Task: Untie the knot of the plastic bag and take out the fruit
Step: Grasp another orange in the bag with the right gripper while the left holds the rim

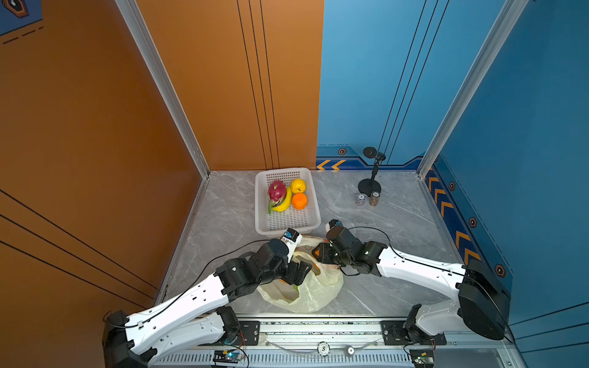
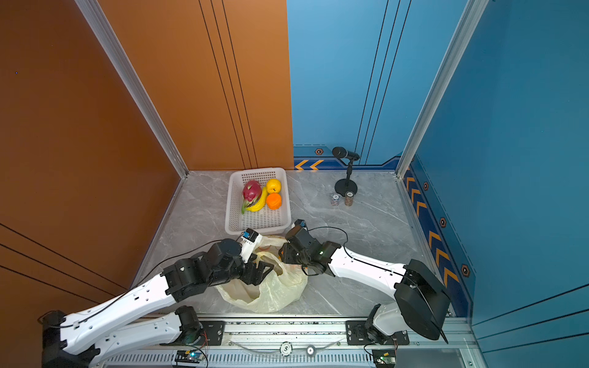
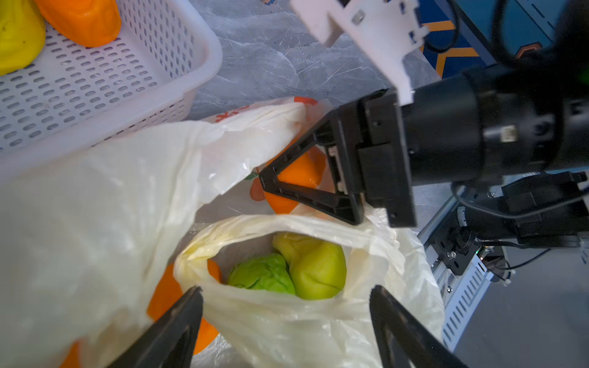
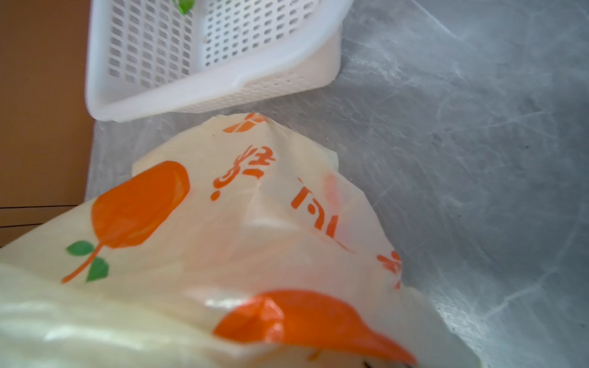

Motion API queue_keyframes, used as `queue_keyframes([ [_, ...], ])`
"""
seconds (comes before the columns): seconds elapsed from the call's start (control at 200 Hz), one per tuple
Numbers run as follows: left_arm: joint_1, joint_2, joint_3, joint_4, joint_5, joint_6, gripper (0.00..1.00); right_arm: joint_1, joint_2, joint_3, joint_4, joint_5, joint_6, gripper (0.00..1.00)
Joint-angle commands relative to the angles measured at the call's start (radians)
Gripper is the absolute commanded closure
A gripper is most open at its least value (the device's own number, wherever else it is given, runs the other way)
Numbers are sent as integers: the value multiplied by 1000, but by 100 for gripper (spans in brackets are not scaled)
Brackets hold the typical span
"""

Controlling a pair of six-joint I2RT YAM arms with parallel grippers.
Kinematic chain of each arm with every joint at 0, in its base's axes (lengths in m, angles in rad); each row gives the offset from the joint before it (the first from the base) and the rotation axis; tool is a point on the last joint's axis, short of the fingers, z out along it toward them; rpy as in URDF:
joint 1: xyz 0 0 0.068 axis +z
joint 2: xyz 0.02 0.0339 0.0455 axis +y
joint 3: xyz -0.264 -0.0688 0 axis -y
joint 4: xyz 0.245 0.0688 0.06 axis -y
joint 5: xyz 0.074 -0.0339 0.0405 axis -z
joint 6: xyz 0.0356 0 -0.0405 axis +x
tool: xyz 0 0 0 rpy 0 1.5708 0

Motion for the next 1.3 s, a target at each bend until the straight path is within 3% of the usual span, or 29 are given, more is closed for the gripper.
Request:
queue_keyframes([
  [0.0,8,45,-28,116,191,-13,17,-26,-52,-35,95,-37,57,60],
  [0.11,-17,101,-67,177,286,-17,35,-54,-77,-69,162,-61,103,60],
  [0.185,-55,129,-92,200,295,-11,50,-69,-90,-91,220,-78,146,60],
  [0.26,-93,157,-125,228,276,-15,57,-81,-97,-112,279,-91,191,60],
  [0.426,-129,219,-160,278,216,-23,54,-112,-92,-149,385,-142,288,60],
  [0.566,-158,203,-145,226,155,24,24,-137,-95,-197,453,-175,355,60],
  [0.701,-146,113,-140,182,105,27,17,-158,-114,-225,439,-171,354,60],
  [0.956,-72,-39,-49,13,75,82,25,-192,-117,-255,425,-198,338,60],
  [1.191,7,11,77,-36,80,77,41,-191,-88,-260,441,-235,316,60],
  [1.297,37,45,104,-13,8,40,47,-192,-81,-261,459,-257,315,60],
])
